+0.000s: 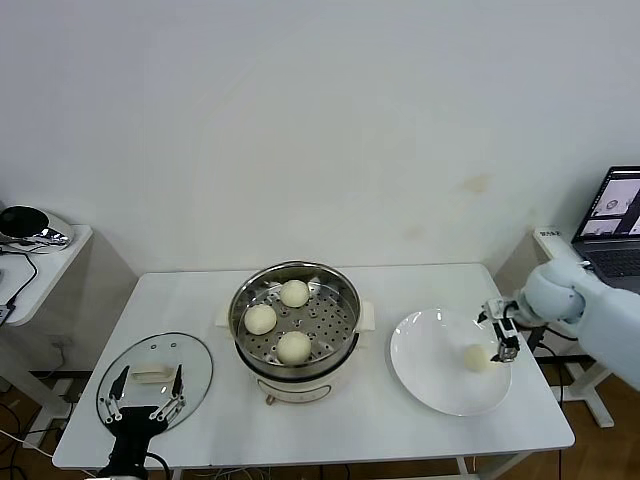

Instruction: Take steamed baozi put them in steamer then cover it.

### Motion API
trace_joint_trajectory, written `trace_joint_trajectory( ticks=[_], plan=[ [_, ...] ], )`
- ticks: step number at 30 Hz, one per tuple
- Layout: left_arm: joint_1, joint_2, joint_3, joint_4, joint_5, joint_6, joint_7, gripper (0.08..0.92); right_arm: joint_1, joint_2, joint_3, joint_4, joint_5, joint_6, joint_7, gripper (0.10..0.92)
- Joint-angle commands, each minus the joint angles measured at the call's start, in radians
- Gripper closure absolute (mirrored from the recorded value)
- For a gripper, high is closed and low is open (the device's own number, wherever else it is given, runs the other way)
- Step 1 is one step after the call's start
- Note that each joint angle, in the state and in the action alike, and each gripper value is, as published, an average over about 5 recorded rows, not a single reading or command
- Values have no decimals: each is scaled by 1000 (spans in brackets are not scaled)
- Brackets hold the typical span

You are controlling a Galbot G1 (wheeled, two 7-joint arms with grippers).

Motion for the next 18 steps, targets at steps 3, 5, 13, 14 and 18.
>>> trace_joint_trajectory(
  ticks=[3,5,13,14,18],
  plan=[
    [2,-1,-3,2,0,0,0,177,-139,90,114,-158,-64,37,1,203],
    [2,-1,-4,3,0,0,0,177,-139,102,113,-166,-64,36,0,203],
    [-2,-1,-3,4,-2,1,0,177,-134,135,108,-188,-71,36,5,219],
    [-3,0,-3,4,-2,1,0,177,-133,138,108,-190,-72,36,6,225],
    [-6,0,-3,5,-2,1,0,177,-133,147,108,-190,-75,33,5,250]
  ],
)
